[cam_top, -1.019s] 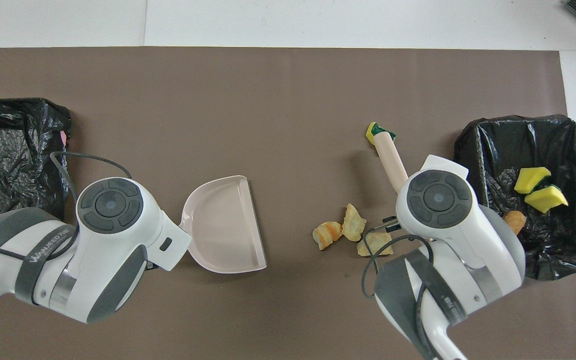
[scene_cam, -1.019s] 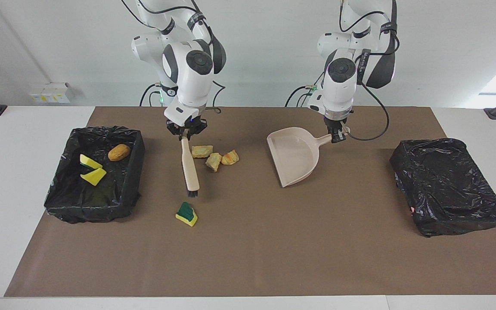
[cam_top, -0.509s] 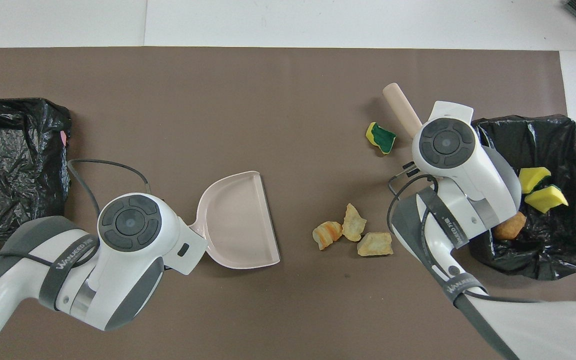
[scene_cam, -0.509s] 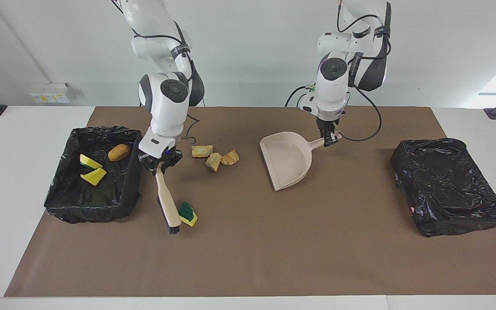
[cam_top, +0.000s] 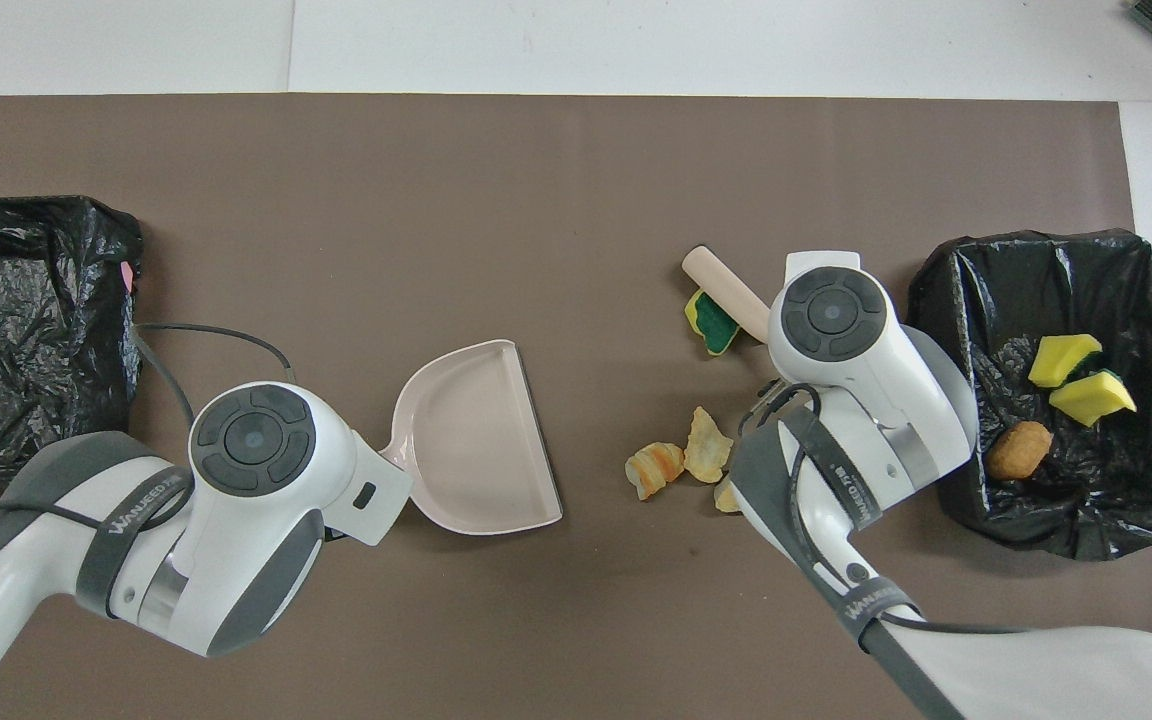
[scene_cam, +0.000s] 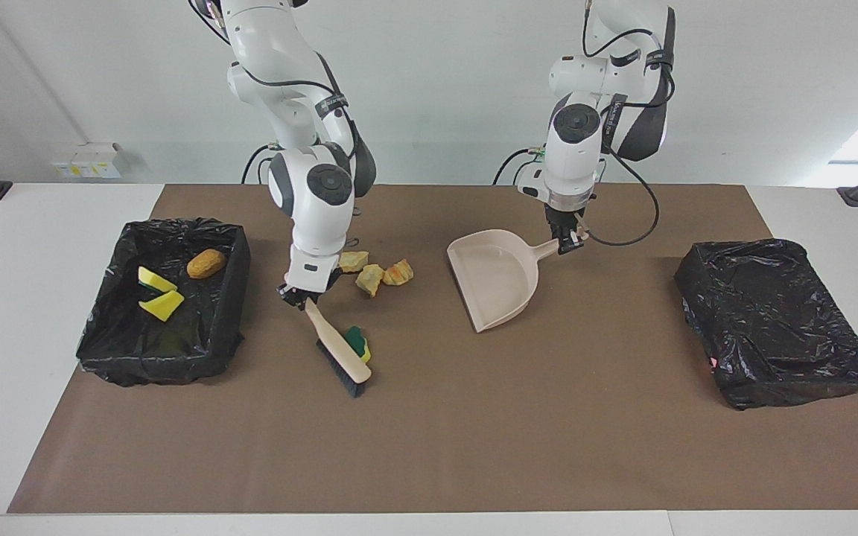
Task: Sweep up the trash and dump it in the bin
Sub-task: 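Sweep the trash near the bin toward the dustpan with the right gripper's brush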
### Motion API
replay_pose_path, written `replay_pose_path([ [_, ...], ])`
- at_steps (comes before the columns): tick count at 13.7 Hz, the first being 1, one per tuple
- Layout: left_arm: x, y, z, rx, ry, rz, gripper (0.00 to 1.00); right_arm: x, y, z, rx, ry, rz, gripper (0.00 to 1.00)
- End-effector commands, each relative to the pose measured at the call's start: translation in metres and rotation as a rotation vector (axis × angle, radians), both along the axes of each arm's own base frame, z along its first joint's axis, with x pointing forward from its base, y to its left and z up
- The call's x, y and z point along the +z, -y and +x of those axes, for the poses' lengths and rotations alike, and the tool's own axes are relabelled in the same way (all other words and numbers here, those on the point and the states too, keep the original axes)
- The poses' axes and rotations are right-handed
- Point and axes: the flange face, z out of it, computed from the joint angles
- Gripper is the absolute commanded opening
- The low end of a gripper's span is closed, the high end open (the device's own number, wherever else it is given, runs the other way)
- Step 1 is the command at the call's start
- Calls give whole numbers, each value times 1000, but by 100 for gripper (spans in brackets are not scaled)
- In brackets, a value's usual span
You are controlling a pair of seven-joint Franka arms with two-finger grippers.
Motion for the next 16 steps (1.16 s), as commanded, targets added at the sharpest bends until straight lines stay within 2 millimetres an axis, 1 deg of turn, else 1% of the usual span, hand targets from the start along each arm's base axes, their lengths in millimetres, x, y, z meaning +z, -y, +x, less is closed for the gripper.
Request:
replay_pose_path([
  [1,1,1,1,23,30,-47,0,5,-40,-36,11,-92,101,0],
  [4,1,5,0,18,41,-58,0,8,-72,-54,-60,-175,244,0],
  [6,1,4,-1,16,37,-55,0,13,-83,-58,-113,-205,322,0],
  [8,-5,2,-4,13,24,-49,0,30,-86,-57,-114,-215,334,0],
  [10,-12,2,-9,9,10,-42,0,57,-72,-54,-136,-224,330,0],
  [12,-16,0,-11,9,3,-39,0,85,-45,-54,-205,-208,330,0],
  [13,-17,1,-11,9,2,-38,0,96,-28,-57,-294,-205,308,0],
  [14,-17,1,-11,12,2,-38,0,103,-13,-59,-378,-191,292,0],
  [15,-16,0,-11,14,2,-38,0,106,-6,-67,-454,-176,274,0],
  [16,-17,0,-11,15,1,-37,0,97,3,-81,-532,-148,227,0],
])
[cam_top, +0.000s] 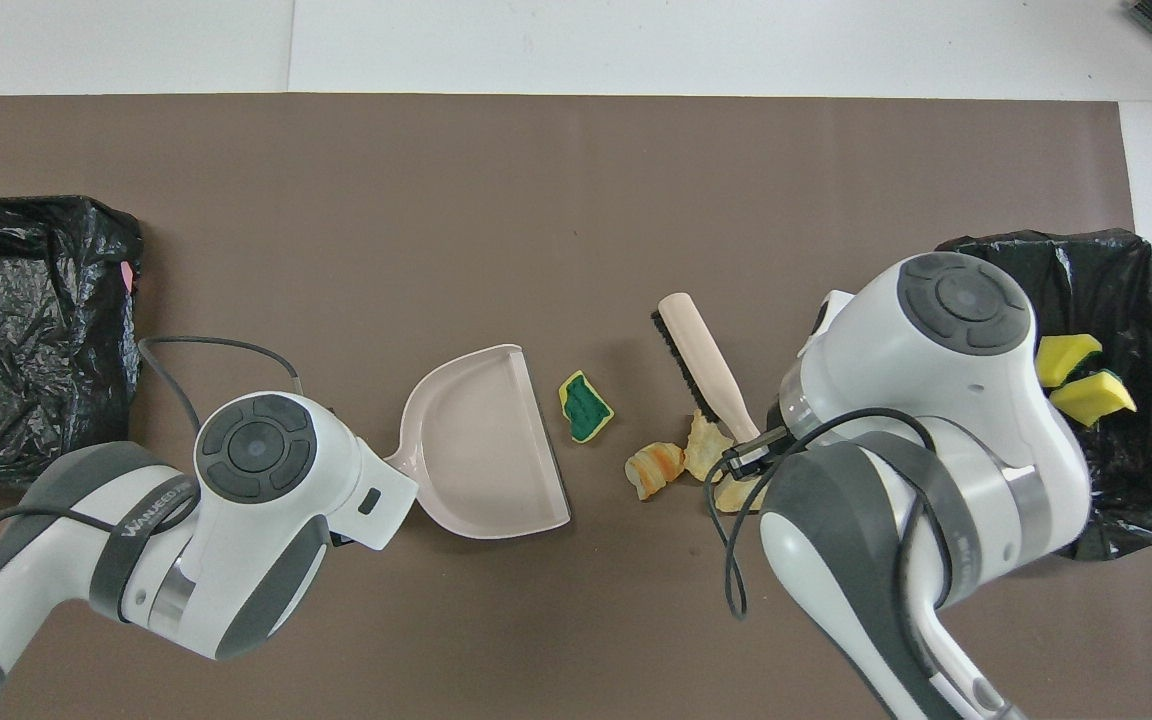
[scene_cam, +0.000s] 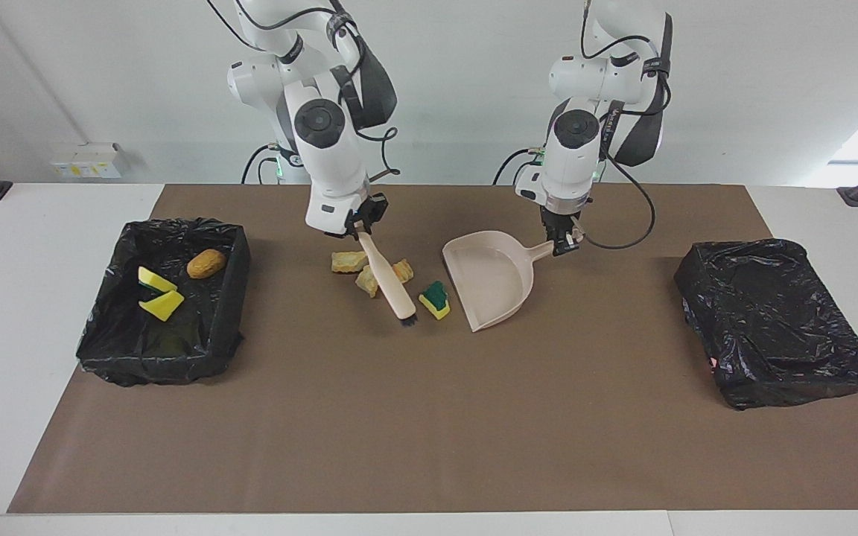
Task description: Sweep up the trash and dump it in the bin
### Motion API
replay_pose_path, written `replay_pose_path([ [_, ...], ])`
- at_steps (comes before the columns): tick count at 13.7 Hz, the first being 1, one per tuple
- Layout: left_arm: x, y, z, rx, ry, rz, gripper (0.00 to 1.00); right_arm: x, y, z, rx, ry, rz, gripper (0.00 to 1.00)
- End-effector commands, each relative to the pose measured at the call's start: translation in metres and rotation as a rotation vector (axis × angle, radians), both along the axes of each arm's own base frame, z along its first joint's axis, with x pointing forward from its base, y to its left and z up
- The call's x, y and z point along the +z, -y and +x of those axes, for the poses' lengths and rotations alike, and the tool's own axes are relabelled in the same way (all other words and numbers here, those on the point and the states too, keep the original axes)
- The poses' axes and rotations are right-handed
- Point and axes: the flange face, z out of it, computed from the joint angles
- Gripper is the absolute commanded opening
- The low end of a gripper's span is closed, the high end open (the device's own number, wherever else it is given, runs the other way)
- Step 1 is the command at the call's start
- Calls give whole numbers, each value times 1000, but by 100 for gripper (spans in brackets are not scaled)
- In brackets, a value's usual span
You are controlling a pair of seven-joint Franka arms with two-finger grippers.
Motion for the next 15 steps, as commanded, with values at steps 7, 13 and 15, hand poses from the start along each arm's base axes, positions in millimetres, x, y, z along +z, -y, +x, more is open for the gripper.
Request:
replay_pose_path([
  [7,-2,-1,-4,10,10,-15,0,-57,82,-86,-336,33,-128,0],
  [13,-3,-2,-4,12,10,-15,0,-82,103,-127,-383,51,-135,0],
  [15,-2,-2,-3,12,11,-16,0,-94,100,-128,-397,66,-131,0],
])
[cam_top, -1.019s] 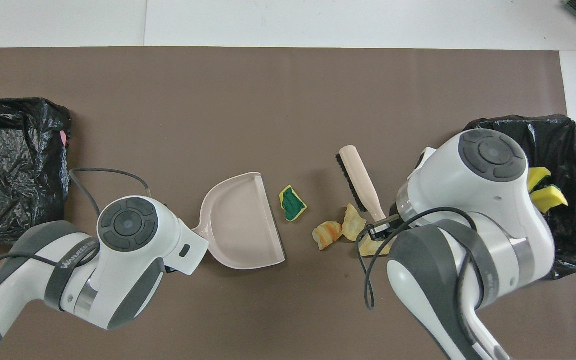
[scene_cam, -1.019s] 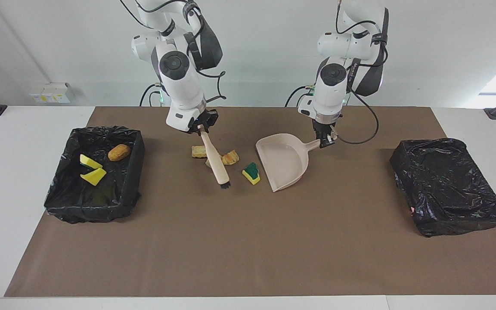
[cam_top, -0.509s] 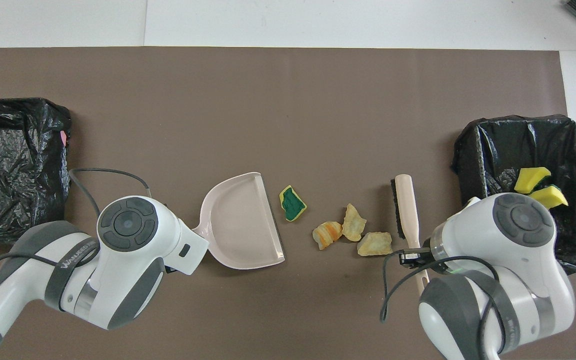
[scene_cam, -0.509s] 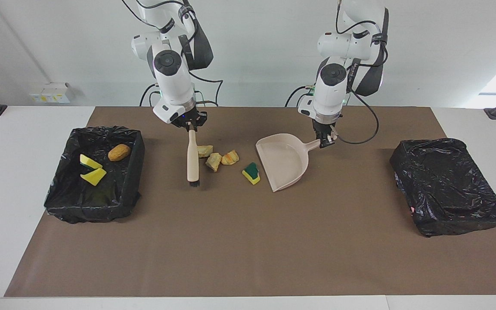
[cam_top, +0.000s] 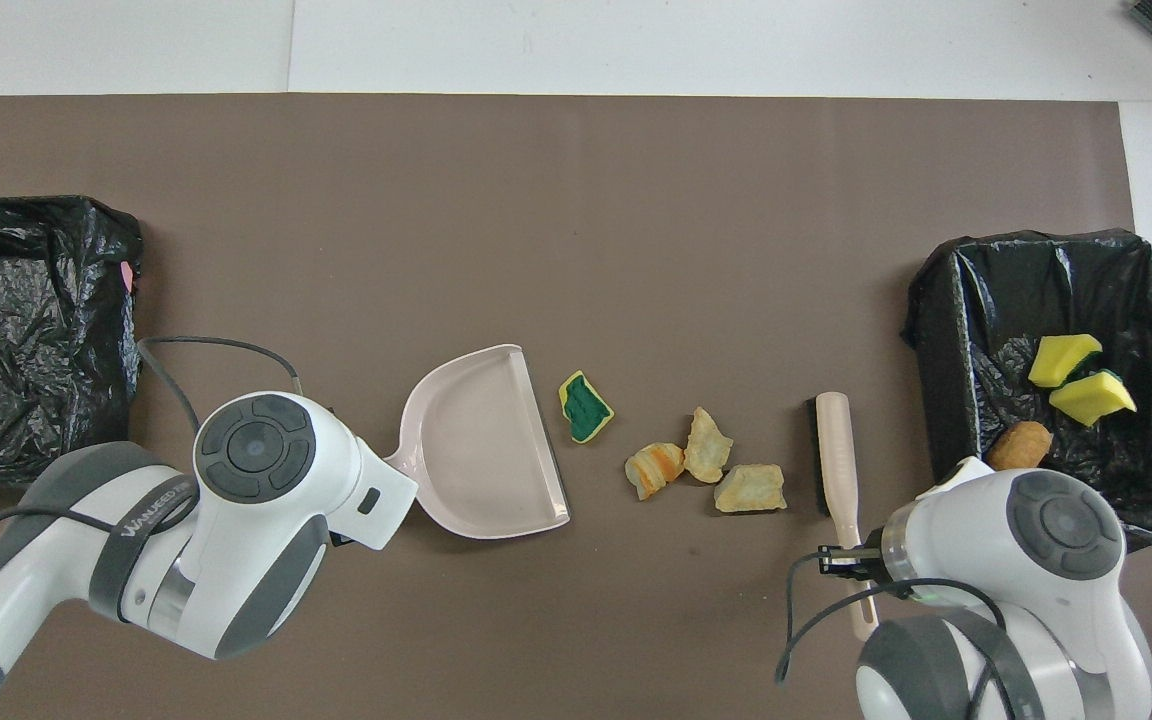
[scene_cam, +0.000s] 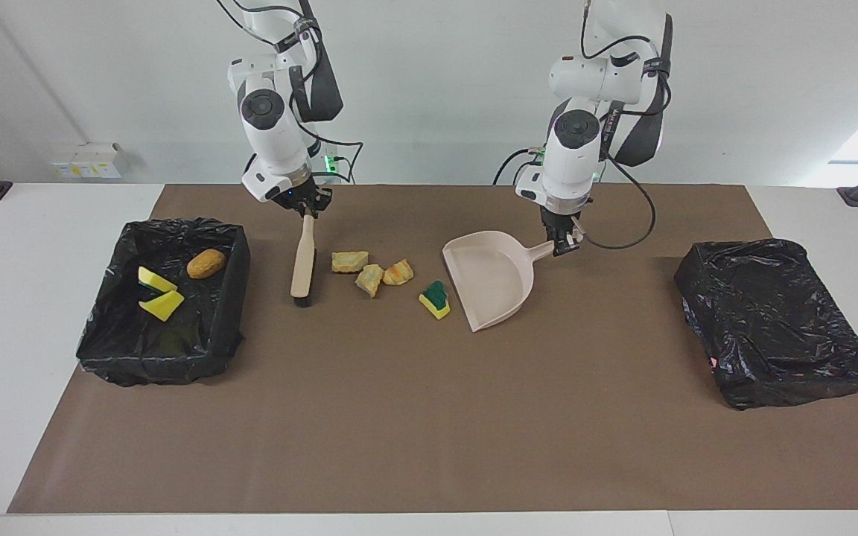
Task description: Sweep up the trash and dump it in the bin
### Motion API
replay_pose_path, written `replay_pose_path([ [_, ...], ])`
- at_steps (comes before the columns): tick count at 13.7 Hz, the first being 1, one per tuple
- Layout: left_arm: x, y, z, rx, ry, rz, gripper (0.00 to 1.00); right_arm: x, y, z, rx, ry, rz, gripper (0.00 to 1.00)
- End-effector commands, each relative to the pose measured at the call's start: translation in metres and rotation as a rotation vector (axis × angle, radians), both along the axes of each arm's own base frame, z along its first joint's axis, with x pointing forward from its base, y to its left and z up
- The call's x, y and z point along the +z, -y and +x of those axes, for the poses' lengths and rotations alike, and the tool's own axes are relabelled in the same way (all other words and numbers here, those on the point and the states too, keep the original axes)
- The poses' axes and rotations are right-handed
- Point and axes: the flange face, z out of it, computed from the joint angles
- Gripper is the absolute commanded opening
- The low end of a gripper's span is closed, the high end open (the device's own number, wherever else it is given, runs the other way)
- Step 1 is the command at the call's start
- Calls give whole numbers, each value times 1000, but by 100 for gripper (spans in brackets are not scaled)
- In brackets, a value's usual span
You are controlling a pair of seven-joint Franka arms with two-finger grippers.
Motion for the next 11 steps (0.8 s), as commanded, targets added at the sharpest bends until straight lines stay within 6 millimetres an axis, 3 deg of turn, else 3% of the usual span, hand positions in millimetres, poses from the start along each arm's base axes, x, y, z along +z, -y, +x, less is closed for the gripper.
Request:
replay_pose_path([
  [1,-2,-1,-4,10,11,-15,0,-15,-2,-6,-35,54,-10,0],
  [7,-2,-1,-4,10,11,-15,0,-21,-28,-9,-38,55,-14,0],
  [11,-1,-2,-3,13,12,-15,0,-44,-71,-7,-128,35,-44,0],
])
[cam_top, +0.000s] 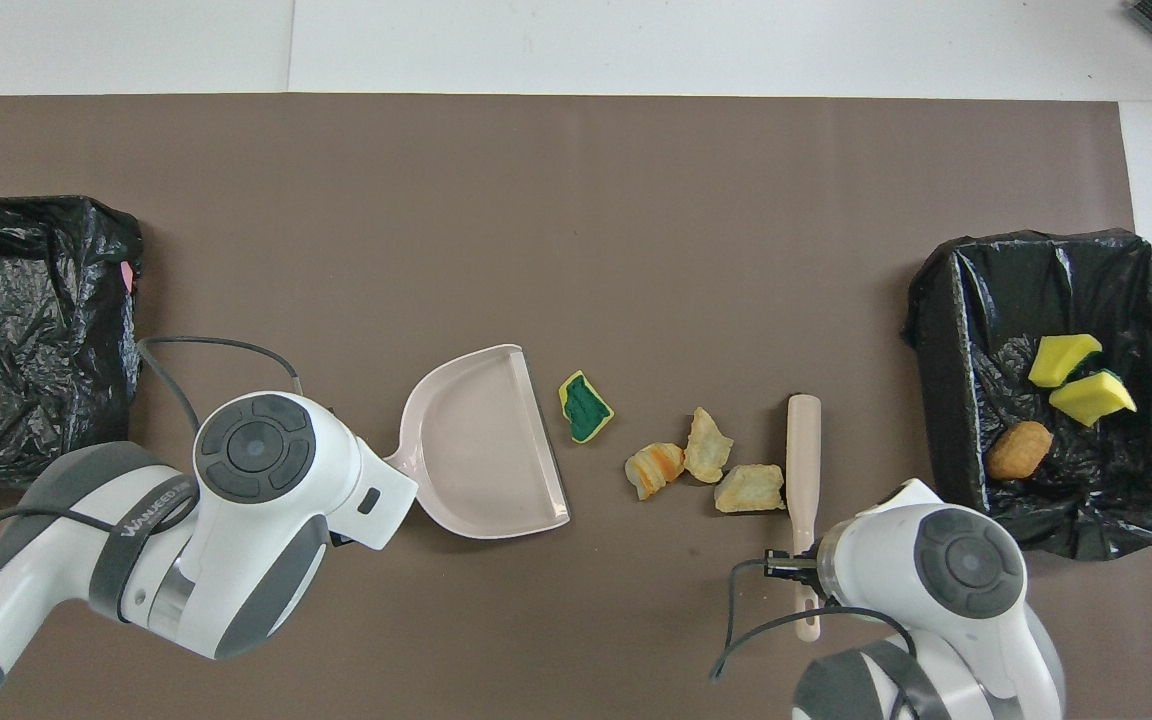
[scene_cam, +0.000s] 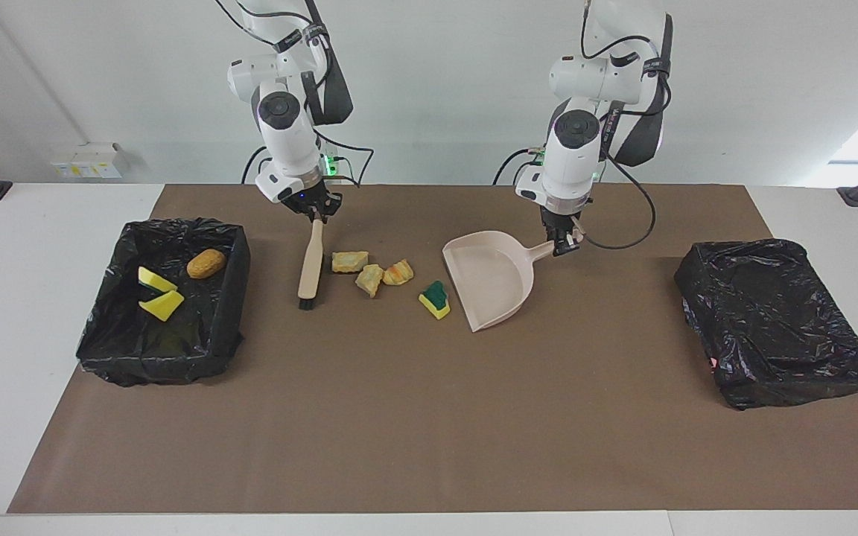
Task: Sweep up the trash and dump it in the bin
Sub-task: 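Sweep the trash into the dustpan held by the left gripper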
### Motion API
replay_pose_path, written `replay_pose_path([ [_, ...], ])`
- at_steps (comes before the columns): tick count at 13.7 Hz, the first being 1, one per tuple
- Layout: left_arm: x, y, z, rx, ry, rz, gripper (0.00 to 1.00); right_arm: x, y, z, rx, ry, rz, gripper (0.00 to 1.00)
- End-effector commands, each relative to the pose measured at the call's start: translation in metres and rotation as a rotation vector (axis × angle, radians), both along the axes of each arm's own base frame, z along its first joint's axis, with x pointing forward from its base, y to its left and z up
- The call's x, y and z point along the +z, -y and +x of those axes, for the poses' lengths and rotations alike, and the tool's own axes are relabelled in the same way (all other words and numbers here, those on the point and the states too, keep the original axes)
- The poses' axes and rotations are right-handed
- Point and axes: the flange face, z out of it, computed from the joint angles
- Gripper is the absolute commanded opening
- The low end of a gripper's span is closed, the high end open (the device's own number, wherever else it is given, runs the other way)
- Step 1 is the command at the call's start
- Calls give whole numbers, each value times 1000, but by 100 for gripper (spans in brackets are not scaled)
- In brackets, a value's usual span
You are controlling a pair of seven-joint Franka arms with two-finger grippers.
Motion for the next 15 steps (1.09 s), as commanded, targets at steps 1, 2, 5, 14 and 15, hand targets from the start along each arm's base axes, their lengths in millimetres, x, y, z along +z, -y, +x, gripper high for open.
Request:
replay_pose_path([
  [1,-2,-2,-3,12,11,-15,0,-15,-32,9,-77,-14,-16,0],
  [2,-2,-2,-3,13,11,-15,0,-11,-40,15,-85,-13,-16,0],
  [5,-1,-3,-3,15,12,-15,0,-12,-82,27,-92,-32,11,0],
  [14,-2,-3,-3,13,10,-15,0,-3,-221,47,218,-61,240,0],
  [15,-3,-3,-3,13,9,-14,0,-3,-225,47,264,-71,291,0],
])
